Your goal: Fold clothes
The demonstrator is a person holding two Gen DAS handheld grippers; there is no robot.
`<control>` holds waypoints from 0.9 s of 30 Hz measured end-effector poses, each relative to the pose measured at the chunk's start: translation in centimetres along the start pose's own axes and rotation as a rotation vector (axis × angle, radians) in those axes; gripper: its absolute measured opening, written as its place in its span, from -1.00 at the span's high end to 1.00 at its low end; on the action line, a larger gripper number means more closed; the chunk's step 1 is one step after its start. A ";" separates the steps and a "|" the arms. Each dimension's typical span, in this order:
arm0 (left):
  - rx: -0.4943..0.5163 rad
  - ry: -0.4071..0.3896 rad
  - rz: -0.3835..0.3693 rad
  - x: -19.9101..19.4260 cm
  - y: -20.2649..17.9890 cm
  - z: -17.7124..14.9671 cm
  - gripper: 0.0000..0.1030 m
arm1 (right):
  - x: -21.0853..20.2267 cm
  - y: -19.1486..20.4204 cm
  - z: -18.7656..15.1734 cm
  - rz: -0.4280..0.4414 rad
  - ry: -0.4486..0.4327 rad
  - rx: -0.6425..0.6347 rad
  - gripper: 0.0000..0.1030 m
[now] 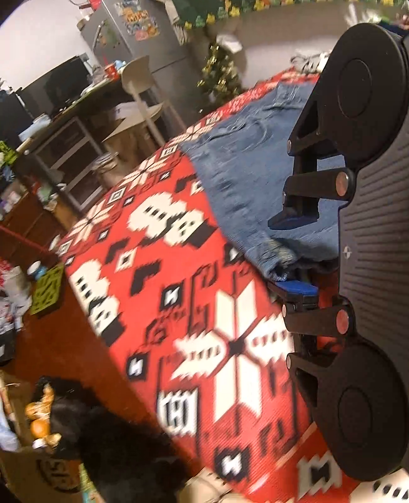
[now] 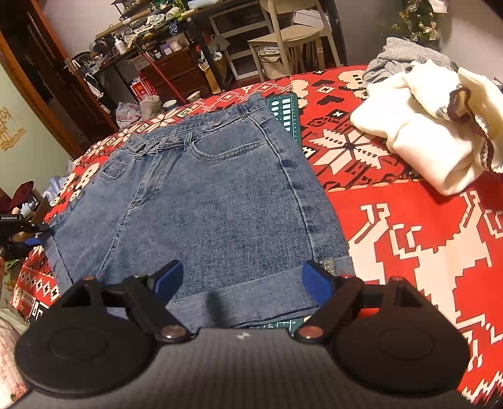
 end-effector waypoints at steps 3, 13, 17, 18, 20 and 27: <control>0.030 0.006 0.018 0.3 -0.3 -0.2 0.56 | 0.1 0.0 0.0 0.000 0.002 -0.001 -0.68; 0.102 -0.051 0.155 0.4 -1.1 -0.3 0.64 | -0.2 -0.6 0.1 -0.023 -0.013 0.023 -0.73; 0.115 -0.108 0.194 -0.8 -2.9 -0.7 0.81 | -0.4 -0.9 0.2 -0.031 -0.018 0.032 -0.75; 0.126 -0.130 0.194 -1.3 -3.7 -0.8 0.81 | -0.4 -1.0 0.2 -0.033 -0.019 0.033 -0.75; 0.162 -0.169 0.199 -2.5 -5.8 -0.9 0.82 | -0.6 -1.1 0.3 -0.034 -0.024 0.035 -0.75; 0.458 -0.205 0.117 -5.5 -17.0 -3.2 0.82 | -1.7 -1.3 0.8 -0.047 -0.056 0.025 -0.75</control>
Point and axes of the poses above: each gripper's, at about its wrist camera, not at the fingertips, and x roughly the way its jaws point, y to its left, z to its top, the point moved 9 cm from there along x, roughly the way its jaws point, and after that the axes turned 8 degrees about y, right-handed, at the moved point
